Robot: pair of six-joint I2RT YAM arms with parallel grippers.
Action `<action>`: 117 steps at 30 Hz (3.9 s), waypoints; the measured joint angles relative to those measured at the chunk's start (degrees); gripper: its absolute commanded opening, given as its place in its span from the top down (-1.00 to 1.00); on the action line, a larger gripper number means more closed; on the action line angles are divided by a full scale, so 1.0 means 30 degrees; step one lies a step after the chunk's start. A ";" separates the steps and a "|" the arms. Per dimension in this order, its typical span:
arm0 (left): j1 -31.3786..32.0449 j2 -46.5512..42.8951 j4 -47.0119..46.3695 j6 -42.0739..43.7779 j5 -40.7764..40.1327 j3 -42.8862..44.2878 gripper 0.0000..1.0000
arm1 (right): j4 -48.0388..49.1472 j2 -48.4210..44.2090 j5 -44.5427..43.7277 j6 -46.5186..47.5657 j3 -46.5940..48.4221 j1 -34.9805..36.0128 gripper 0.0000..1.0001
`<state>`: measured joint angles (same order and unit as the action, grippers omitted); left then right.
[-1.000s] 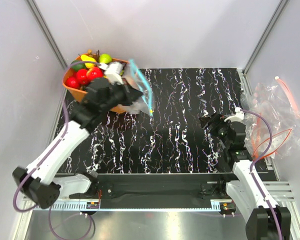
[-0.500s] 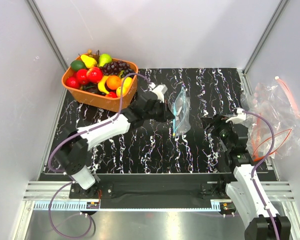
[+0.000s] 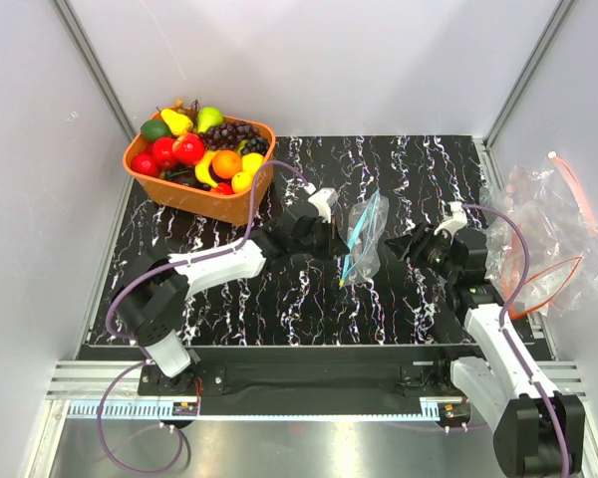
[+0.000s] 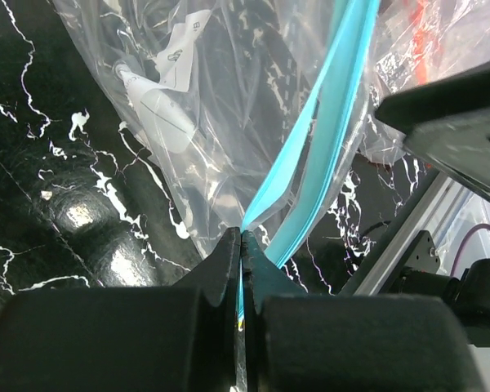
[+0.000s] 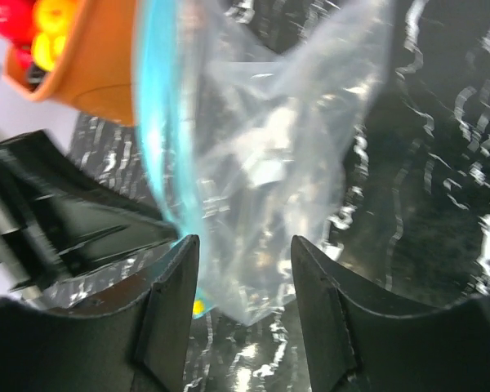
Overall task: Place the food in the zip-top bag and seal the zipper
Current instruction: Pick up the zipper food storage bag from the bin, then open the zipper of the food storage bag, then adjust the zipper food storage bag at the center of the board.
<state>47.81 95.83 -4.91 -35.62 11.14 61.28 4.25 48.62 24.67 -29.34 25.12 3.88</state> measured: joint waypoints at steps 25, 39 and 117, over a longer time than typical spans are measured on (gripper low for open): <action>0.1304 -0.0474 -0.1107 0.0066 -0.1151 0.0328 1.00 | -0.7176 0.2521 -0.2565 0.1800 0.5639 0.4007 0.13; 0.1479 0.0007 -0.1370 0.0087 -0.1297 0.0335 1.00 | -0.8451 0.4379 -0.5625 0.2433 0.7453 0.5515 0.31; 0.0321 -0.0262 0.1756 -0.2171 -0.0189 0.4364 -0.47 | -1.2123 0.5326 -0.9814 0.3883 1.1417 0.8065 0.95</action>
<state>48.77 95.04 0.36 -42.13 10.57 74.37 -32.12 64.60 -4.78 -17.69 59.37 28.08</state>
